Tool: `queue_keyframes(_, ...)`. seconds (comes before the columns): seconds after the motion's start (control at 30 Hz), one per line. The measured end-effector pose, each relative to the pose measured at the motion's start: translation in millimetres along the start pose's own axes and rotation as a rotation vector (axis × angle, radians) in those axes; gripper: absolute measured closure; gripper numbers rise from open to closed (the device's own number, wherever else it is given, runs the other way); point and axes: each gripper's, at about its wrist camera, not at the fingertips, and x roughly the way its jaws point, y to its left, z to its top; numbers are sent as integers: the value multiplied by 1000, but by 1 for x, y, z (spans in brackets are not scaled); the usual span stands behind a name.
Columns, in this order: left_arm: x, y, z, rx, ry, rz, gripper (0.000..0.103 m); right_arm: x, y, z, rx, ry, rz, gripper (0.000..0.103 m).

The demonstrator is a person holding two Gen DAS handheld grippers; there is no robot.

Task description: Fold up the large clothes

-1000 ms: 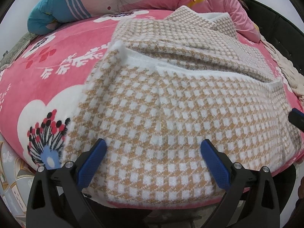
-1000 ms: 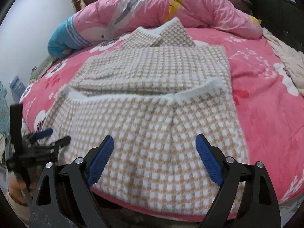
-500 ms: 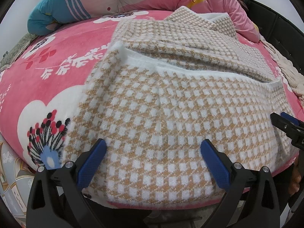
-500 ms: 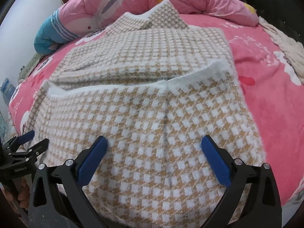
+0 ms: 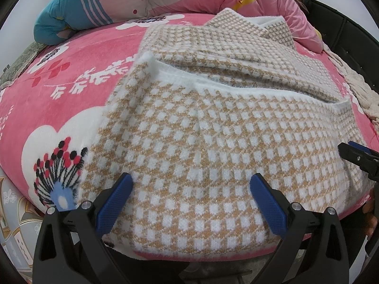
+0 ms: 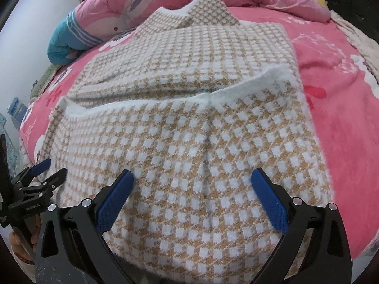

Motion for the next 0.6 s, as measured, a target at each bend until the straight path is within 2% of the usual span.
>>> queue_keyframes(0.6,1,-4,0,13,-1,30,5,0,4,-3,-6,-7,-4,8)
